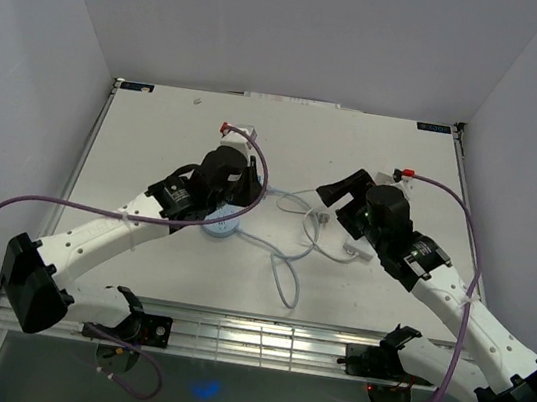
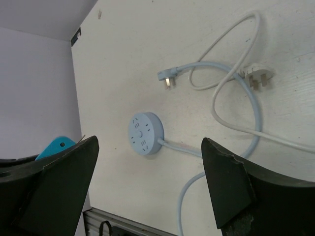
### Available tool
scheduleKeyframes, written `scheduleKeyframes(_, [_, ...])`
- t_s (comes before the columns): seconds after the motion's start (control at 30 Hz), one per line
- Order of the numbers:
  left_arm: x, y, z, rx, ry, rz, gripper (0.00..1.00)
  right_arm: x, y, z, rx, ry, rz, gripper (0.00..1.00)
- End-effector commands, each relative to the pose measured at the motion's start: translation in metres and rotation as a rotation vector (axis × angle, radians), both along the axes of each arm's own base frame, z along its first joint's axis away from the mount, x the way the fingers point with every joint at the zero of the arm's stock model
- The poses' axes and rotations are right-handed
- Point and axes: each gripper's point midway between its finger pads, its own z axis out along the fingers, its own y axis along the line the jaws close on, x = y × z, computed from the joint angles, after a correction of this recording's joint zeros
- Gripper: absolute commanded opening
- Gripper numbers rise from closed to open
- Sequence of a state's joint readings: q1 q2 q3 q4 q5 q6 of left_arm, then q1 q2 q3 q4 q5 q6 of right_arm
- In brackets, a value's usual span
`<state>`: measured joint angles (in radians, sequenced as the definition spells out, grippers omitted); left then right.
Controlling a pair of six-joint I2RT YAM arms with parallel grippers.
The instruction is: Insert the plug
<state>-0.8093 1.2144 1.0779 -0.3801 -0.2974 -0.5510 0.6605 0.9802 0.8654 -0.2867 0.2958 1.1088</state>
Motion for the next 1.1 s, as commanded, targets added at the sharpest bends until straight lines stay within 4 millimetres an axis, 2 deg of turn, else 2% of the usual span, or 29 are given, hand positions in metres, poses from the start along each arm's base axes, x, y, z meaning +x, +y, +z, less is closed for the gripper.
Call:
scheduleKeyframes(0.0, [-0.021,0.031,-0.051,0.154,0.27,-0.011,0.0,-0.001,-0.01,-0.008,-0.101,-0.056,0.024,0.9])
scheduleKeyframes(0.13, [-0.007,0.045,-0.048,0.161,0.281,-0.021,0.0,0.0,-0.015,0.0,-0.206,-0.142,0.083,0.9])
scheduleKeyframes(0.3, [0.008,0.078,-0.065,0.203,0.42,0.057,0.0,0.003,-0.027,-0.006,-0.348,-0.201,0.11,0.9])
scheduleKeyframes(0.6, [0.017,0.104,-0.077,0.077,0.527,0.242,0.0,-0.001,-0.041,-0.038,-0.428,-0.163,0.097,0.89])
scheduleKeyframes(0.67, [0.013,0.117,-0.09,0.132,0.611,0.307,0.0,-0.002,-0.042,-0.045,-0.433,-0.151,0.096,0.89])
scheduleKeyframes(0.87, [0.011,0.118,-0.105,0.155,0.717,0.359,0.0,-0.003,-0.045,-0.06,-0.442,-0.119,0.087,0.89])
scheduleKeyframes(1.07, [0.01,0.124,-0.112,0.163,0.732,0.418,0.0,-0.006,-0.046,-0.067,-0.435,-0.109,0.086,0.89])
